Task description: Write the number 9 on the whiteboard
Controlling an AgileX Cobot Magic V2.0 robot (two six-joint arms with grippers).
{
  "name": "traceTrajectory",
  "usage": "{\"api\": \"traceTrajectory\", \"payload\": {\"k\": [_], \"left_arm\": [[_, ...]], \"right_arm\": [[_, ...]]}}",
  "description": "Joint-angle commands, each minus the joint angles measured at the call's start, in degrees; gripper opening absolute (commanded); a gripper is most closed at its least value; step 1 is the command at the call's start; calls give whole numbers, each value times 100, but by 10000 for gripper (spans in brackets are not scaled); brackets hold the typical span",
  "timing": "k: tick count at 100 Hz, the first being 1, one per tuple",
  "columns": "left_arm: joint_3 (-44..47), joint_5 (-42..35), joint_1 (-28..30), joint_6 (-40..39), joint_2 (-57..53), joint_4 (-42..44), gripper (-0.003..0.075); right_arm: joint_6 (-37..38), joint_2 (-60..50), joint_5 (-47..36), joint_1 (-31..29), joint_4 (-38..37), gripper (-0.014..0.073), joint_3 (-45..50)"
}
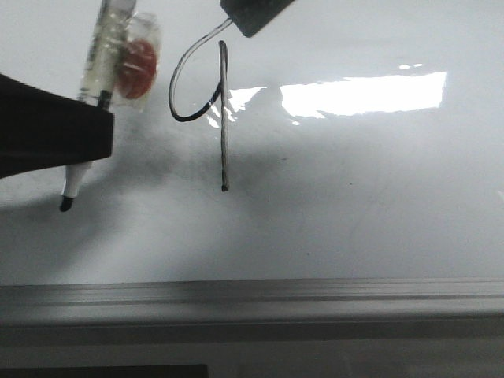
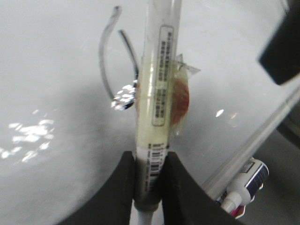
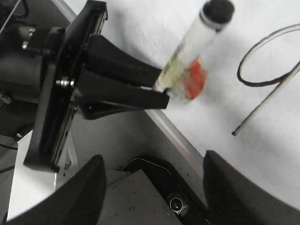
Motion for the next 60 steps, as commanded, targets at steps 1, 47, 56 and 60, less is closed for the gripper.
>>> {"api": "traceTrajectory", "payload": {"k": [1, 47, 56, 60], "left_arm": [[-181, -198, 120, -5, -47, -1053, -21], [-192, 42, 558, 97, -16, -1763, -20], [-192, 54, 558, 97, -16, -1679, -20], [-192, 68, 558, 97, -16, -1679, -20]], "right_arm": [[-23, -85, -265, -9, -20, 396, -191], [-12, -85, -265, -9, -20, 396, -191], [-12, -85, -265, -9, -20, 396, -191], [-12, -85, -265, -9, -20, 396, -191]]}}
